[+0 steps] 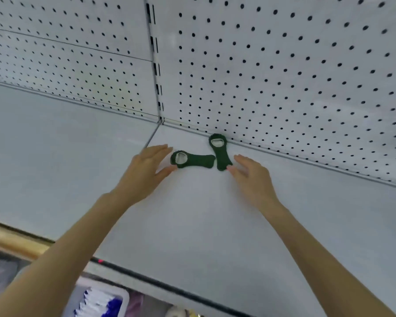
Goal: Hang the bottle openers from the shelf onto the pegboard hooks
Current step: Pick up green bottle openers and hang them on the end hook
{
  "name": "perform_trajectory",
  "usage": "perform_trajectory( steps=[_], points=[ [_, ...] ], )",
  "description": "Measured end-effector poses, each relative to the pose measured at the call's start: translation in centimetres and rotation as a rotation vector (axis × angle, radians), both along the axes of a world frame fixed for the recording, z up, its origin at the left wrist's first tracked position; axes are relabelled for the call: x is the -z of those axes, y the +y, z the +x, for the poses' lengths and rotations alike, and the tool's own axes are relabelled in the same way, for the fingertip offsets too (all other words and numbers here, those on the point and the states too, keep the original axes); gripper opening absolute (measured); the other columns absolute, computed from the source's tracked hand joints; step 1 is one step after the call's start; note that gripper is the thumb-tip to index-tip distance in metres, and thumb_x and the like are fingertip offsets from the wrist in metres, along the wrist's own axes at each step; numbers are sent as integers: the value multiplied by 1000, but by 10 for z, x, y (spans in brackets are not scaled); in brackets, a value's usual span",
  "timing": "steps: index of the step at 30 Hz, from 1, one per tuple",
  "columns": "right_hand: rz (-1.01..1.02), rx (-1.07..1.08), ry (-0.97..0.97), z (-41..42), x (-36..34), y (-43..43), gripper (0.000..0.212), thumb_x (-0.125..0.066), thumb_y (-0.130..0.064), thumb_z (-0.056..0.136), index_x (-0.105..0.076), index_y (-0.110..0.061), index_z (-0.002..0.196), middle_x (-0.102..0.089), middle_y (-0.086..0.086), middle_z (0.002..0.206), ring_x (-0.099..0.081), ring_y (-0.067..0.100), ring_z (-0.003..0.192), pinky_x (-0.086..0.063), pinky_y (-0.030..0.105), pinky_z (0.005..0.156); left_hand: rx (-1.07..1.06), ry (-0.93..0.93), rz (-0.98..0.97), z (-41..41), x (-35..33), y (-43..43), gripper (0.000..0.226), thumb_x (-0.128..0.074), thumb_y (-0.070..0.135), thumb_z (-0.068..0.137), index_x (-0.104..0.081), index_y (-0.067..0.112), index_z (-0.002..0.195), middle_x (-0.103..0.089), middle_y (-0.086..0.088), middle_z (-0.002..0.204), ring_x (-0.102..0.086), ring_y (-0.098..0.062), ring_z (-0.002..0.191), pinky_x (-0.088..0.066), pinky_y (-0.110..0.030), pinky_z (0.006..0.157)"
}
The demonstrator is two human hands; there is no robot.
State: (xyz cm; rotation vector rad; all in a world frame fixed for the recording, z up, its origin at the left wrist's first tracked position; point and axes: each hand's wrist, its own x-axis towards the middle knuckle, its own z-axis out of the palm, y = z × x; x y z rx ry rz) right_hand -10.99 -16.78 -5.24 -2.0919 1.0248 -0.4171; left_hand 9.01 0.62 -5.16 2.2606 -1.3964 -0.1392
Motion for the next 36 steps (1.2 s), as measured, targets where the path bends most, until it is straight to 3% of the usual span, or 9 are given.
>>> perform_trajectory(
  steps=[3,9,15,19,25,29,31,33,36],
  points=[
    [12,86,-38,16,7,1,48,-60,-32,93,-52,-14,137,-44,0,148,-31,12,140,-20,25,113,61,-14,17,16,10,-14,55,-56,36,93,-44,13,142,-43,-5,148,-35,-22,139,-26,-41,114],
    [-137,157,4,30,18,9,45,-61,-30,93,-56,-9,132,-45,5,147,-30,21,141,-22,41,117,132,-33,30,29,23,-30,57,-54,46,91,-46,19,141,-41,2,149,-31,-17,141,-19,-37,115],
    [-276,159,66,33,23,12,46,-63,-30,91,-57,-6,130,-48,9,144,-35,27,139,-16,26,113,129,0,-13,31,27,-31,49,-59,45,88,-54,24,132,-44,0,146,-37,-19,136,-19,-43,116],
    [-258,145,52,33,25,14,46,-61,-30,93,-54,-11,134,-45,8,147,-32,24,141,-7,19,112,128,6,-42,29,30,-29,44,-62,43,87,-57,24,126,-46,-3,142,-40,-23,132,-19,-46,116],
    [-195,153,-34,28,23,17,37,-65,-21,90,-62,-11,125,-49,8,143,-35,23,138,-11,20,113,81,62,-96,21,23,-26,45,-71,36,82,-61,16,121,-54,-4,128,-47,-24,121,-23,-38,110],
    [-135,161,-93,23,22,23,33,-71,-15,84,-66,-13,117,-54,4,137,-39,18,134,-20,32,116,35,121,-162,8,17,-19,43,-76,28,79,-61,10,115,-63,-3,109,-51,-25,109,-24,-40,110],
    [-114,162,-158,22,20,30,31,-73,-9,81,-67,-10,112,-60,-2,122,-44,11,124,-24,16,109,5,178,-197,2,14,-13,44,-77,25,77,-60,10,115,-63,-2,105,-48,-20,104,-24,-28,106],
    [-119,157,-200,20,17,39,29,-73,-5,79,-67,-9,107,-62,-6,105,-48,5,110,-24,-2,93,-8,208,-220,-1,11,-9,45,-79,21,75,-60,10,115,-62,-1,103,-46,-16,99,-30,-25,94],
    [-113,169,-193,18,14,49,27,-70,-6,80,-68,-15,105,-63,-13,93,-50,12,97,-29,-1,81,-14,247,-208,-1,9,-2,42,-78,17,76,-61,14,114,-59,5,98,-46,-13,96,-34,-27,87]
  ],
)
